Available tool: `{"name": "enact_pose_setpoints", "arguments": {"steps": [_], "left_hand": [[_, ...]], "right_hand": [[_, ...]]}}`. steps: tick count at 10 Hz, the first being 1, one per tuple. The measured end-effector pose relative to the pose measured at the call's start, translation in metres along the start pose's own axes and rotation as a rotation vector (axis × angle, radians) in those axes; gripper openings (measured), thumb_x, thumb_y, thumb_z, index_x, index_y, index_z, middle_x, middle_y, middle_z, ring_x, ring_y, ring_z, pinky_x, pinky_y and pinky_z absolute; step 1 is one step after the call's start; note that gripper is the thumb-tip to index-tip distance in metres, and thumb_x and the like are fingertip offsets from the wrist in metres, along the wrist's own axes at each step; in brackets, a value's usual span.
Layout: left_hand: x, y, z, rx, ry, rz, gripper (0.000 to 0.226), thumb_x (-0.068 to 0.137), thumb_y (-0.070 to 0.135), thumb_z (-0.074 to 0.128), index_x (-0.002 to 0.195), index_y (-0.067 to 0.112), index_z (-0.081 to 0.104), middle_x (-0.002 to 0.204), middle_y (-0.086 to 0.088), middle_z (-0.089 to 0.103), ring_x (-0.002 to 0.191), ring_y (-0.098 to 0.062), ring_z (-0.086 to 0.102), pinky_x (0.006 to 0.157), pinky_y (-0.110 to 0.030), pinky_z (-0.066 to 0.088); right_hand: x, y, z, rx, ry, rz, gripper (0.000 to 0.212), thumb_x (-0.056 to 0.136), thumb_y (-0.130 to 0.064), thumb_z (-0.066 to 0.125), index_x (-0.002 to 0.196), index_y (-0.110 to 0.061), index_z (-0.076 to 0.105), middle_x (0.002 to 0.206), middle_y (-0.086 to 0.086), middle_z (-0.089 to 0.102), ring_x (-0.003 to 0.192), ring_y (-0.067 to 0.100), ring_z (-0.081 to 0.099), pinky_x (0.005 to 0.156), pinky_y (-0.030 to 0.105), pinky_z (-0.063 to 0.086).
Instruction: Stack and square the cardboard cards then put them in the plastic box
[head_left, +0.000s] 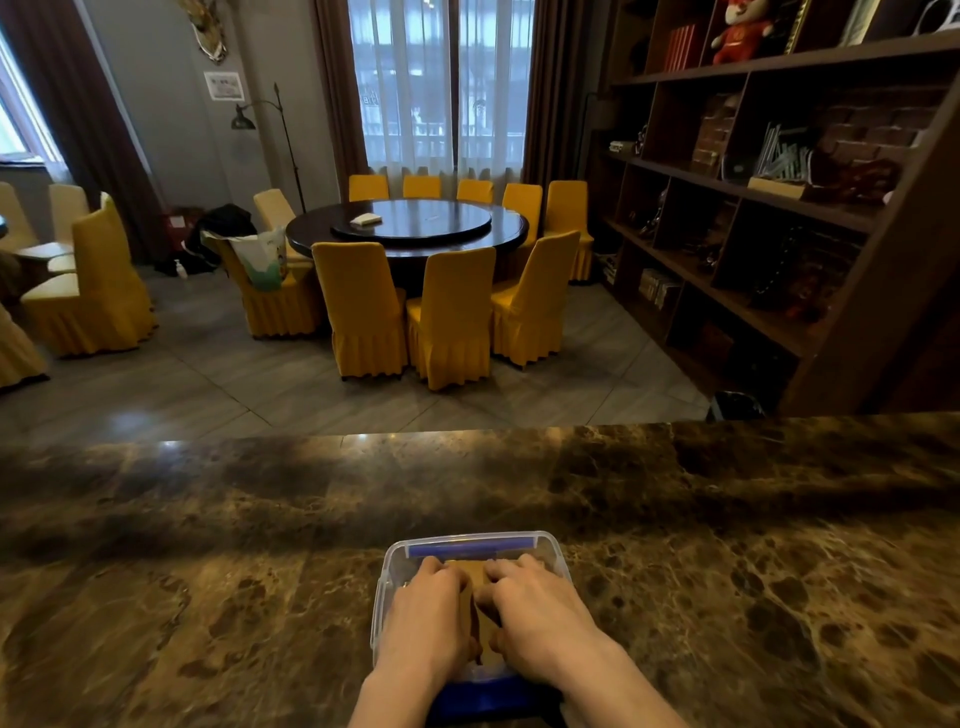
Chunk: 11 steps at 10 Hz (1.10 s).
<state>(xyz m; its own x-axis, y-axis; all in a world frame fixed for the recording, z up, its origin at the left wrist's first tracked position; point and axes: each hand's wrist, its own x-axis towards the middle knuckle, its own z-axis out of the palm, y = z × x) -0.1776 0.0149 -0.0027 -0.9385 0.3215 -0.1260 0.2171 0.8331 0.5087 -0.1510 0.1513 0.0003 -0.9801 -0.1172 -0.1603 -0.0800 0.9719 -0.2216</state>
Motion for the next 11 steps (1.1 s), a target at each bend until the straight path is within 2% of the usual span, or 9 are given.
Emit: {"name": "enact_pose_setpoints", "arguments": {"steps": [1, 3, 4, 5, 6, 7, 10, 11], "left_hand": [[-0.001, 0.0, 0.0, -0.022, 0.011, -0.003, 0.038, 0.088, 0.025, 0.077, 0.123, 0.033, 0.064, 0.131, 0.006, 0.06, 0.102, -0.008, 0.059, 0.101, -0.029, 0.053], [-0.004, 0.0, -0.004, -0.045, 0.004, -0.028, 0.051, 0.083, 0.028, 0.08, 0.129, 0.034, 0.059, 0.138, 0.007, 0.058, 0.118, -0.012, 0.061, 0.105, -0.032, 0.051], [-0.005, 0.001, -0.007, -0.002, 0.088, -0.068, 0.053, 0.087, 0.031, 0.075, 0.136, 0.034, 0.053, 0.142, 0.006, 0.056, 0.122, -0.014, 0.06, 0.105, -0.034, 0.051], [-0.007, 0.003, -0.008, 0.025, 0.108, -0.154, 0.058, 0.091, 0.035, 0.07, 0.143, 0.03, 0.045, 0.14, 0.002, 0.06, 0.123, -0.019, 0.061, 0.103, -0.038, 0.053], [-0.009, 0.004, -0.002, -0.022, 0.055, -0.191, 0.052, 0.093, 0.033, 0.067, 0.14, 0.025, 0.046, 0.131, 0.002, 0.066, 0.117, -0.017, 0.064, 0.1, -0.036, 0.055], [-0.012, 0.008, 0.005, -0.01, 0.052, -0.204, 0.045, 0.096, 0.033, 0.063, 0.137, 0.024, 0.048, 0.13, 0.002, 0.067, 0.116, -0.017, 0.065, 0.1, -0.034, 0.054], [-0.012, 0.013, 0.011, -0.038, 0.06, -0.217, 0.043, 0.097, 0.032, 0.063, 0.138, 0.027, 0.05, 0.129, 0.005, 0.068, 0.111, -0.011, 0.067, 0.099, -0.031, 0.056], [-0.01, 0.017, 0.011, 0.008, 0.072, -0.192, 0.05, 0.098, 0.037, 0.06, 0.144, 0.027, 0.044, 0.132, 0.005, 0.067, 0.113, -0.012, 0.067, 0.1, -0.032, 0.056]], "right_hand": [[-0.001, 0.0, 0.0, 0.002, -0.004, 0.002, 0.037, 0.092, -0.017, 0.071, 0.128, -0.023, 0.067, 0.145, 0.001, 0.055, 0.129, 0.025, 0.046, 0.11, 0.043, 0.042], [-0.014, -0.002, -0.008, 0.063, 0.055, -0.035, 0.042, 0.093, -0.017, 0.07, 0.134, -0.025, 0.061, 0.143, 0.0, 0.054, 0.13, 0.021, 0.049, 0.112, 0.04, 0.044], [-0.023, 0.0, -0.015, 0.058, 0.14, -0.013, 0.039, 0.098, -0.022, 0.064, 0.136, -0.024, 0.057, 0.14, 0.002, 0.055, 0.127, 0.021, 0.051, 0.109, 0.04, 0.045], [-0.029, 0.002, -0.02, 0.033, 0.172, 0.027, 0.03, 0.1, -0.03, 0.059, 0.129, -0.021, 0.062, 0.13, 0.002, 0.061, 0.117, 0.02, 0.055, 0.103, 0.039, 0.048], [-0.029, 0.0, -0.02, 0.005, 0.131, 0.036, 0.023, 0.1, -0.031, 0.058, 0.116, -0.018, 0.069, 0.12, 0.004, 0.067, 0.109, 0.02, 0.06, 0.097, 0.038, 0.052], [-0.029, 0.001, -0.012, 0.014, 0.095, 0.035, 0.024, 0.1, -0.032, 0.057, 0.113, -0.017, 0.071, 0.118, 0.005, 0.066, 0.108, 0.021, 0.06, 0.096, 0.039, 0.053], [-0.033, 0.008, -0.005, 0.047, 0.193, 0.046, 0.026, 0.101, -0.036, 0.052, 0.114, -0.02, 0.068, 0.12, 0.001, 0.065, 0.11, 0.018, 0.057, 0.098, 0.037, 0.052], [-0.033, 0.01, -0.006, 0.079, 0.23, 0.048, 0.027, 0.101, -0.036, 0.052, 0.117, -0.021, 0.067, 0.122, 0.0, 0.064, 0.113, 0.018, 0.057, 0.097, 0.037, 0.052]]}}
